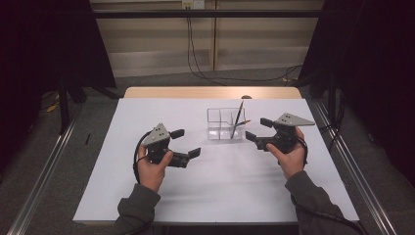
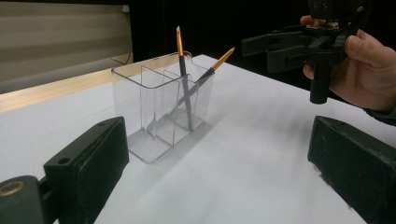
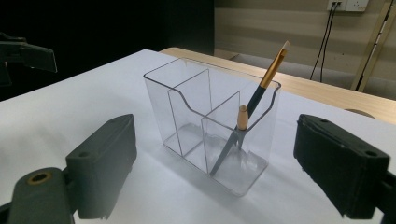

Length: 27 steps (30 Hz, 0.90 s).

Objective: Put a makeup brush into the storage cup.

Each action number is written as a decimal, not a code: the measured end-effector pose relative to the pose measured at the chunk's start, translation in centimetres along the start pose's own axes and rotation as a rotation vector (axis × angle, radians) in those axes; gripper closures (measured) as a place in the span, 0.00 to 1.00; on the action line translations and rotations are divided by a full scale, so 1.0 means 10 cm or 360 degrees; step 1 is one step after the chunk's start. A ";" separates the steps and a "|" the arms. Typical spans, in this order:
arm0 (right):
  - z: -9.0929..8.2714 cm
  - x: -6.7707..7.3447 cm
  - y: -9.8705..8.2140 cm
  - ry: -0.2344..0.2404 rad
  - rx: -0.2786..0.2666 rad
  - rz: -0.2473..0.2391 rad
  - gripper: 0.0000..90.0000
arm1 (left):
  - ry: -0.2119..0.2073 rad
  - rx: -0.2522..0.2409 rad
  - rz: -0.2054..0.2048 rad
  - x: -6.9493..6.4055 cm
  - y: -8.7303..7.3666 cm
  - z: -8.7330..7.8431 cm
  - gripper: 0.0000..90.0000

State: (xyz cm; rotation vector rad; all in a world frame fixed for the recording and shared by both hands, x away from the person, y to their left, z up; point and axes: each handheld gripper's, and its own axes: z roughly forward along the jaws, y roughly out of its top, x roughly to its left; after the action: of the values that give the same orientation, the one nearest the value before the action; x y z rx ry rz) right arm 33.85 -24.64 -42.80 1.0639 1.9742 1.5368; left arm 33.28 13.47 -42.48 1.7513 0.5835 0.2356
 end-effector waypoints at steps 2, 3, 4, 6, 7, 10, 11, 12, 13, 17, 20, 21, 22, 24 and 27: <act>-0.02 0.00 0.00 -0.0004 0.0002 -0.0005 0.15 | -0.0001 0.0000 -0.0001 0.00 0.00 0.00 0.06; -0.03 -0.01 0.00 0.0002 0.0000 -0.0015 0.15 | -0.0001 0.0000 -0.0001 0.00 0.00 0.00 0.06; -0.03 -0.01 0.00 0.0002 0.0002 -0.0009 0.15 | -0.0001 -0.0001 -0.0003 0.00 0.00 0.00 0.06; -0.05 -0.01 0.00 -0.0002 0.0002 -0.0007 0.15 | 0.0000 0.0000 -0.0001 0.00 0.00 0.00 0.06; -0.05 -0.01 0.00 0.0004 0.0004 -0.0008 0.15 | 0.0000 0.0002 0.0003 0.00 0.00 0.00 0.06; -0.07 -0.01 -0.01 0.0002 0.0001 0.0001 0.14 | -0.0001 0.0004 0.0003 0.00 0.00 -0.01 0.06; -0.08 -0.02 -0.02 0.0010 0.0007 -0.0001 0.14 | -0.0001 0.0007 0.0004 0.00 0.00 -0.01 0.06; -0.08 -0.01 -0.03 0.0001 0.0008 -0.0001 0.14 | 0.0000 0.0005 0.0004 0.00 0.01 -0.01 0.06; -0.09 -0.01 -0.03 0.0000 0.0015 -0.0005 0.14 | 0.0002 0.0001 0.0002 0.00 0.01 -0.01 0.06; -0.11 0.00 -0.04 0.0004 0.0017 -0.0007 0.13 | -0.0022 -0.0023 -0.0009 0.01 0.00 -0.01 0.06; -0.12 0.00 -0.05 0.0007 0.0015 -0.0006 0.13 | -0.0016 -0.0022 -0.0006 0.01 0.00 -0.02 0.06; -0.13 0.00 -0.05 0.0002 0.0016 -0.0009 0.13 | -0.0020 -0.0021 -0.0005 0.01 0.00 -0.02 0.06; -0.13 0.00 -0.06 0.0005 0.0013 -0.0009 0.13 | -0.0014 -0.0021 -0.0009 0.01 0.00 -0.02 0.06; -0.15 -0.01 -0.07 0.0002 0.0014 -0.0010 0.13 | 0.0002 -0.0013 -0.0004 0.01 0.00 -0.02 0.05; -0.16 0.00 -0.08 0.0005 0.0015 -0.0004 0.13 | 0.0000 0.0000 0.0002 0.01 0.00 -0.02 0.06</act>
State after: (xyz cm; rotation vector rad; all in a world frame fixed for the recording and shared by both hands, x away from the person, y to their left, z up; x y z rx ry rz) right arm 32.46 -25.72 -43.12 1.0633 1.9863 1.5302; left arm 33.28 13.72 -42.43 1.7516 0.5826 0.2366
